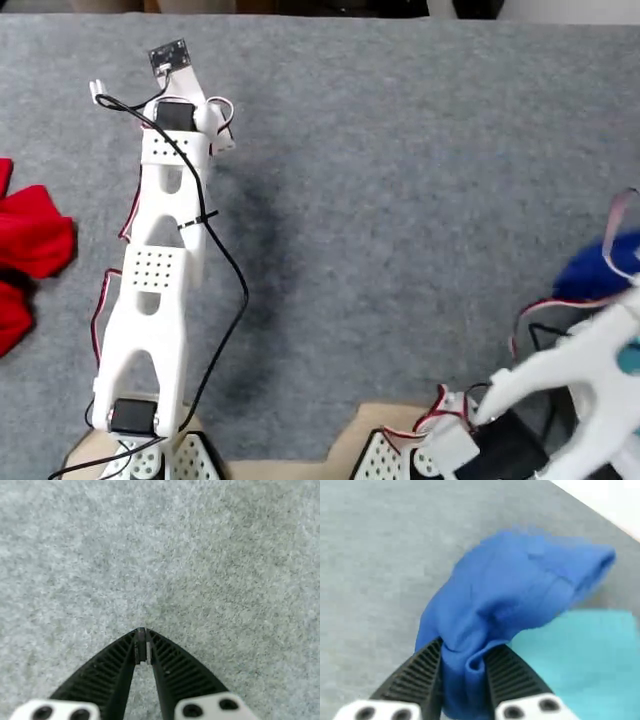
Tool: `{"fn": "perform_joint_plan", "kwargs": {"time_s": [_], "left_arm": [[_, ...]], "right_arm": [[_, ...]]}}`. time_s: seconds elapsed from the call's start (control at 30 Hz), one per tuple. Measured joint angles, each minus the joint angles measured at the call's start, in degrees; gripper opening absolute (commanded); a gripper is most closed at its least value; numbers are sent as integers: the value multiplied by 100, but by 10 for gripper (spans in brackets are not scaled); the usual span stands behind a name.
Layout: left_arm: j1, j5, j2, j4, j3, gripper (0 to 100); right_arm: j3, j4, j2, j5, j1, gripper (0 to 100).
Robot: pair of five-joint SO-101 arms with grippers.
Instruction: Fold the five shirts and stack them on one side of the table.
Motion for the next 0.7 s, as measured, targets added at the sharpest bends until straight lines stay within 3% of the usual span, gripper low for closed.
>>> {"fn": "perform_joint_plan", "kwargs": {"time_s": [0.33,0.7], "left_arm": [[0,0,0,0,0,21],[0,0,0,0,0,21]], "right_arm": [[0,97,0,1002,1987,4],[-158,-79,-9,1266,2224,5]]}}
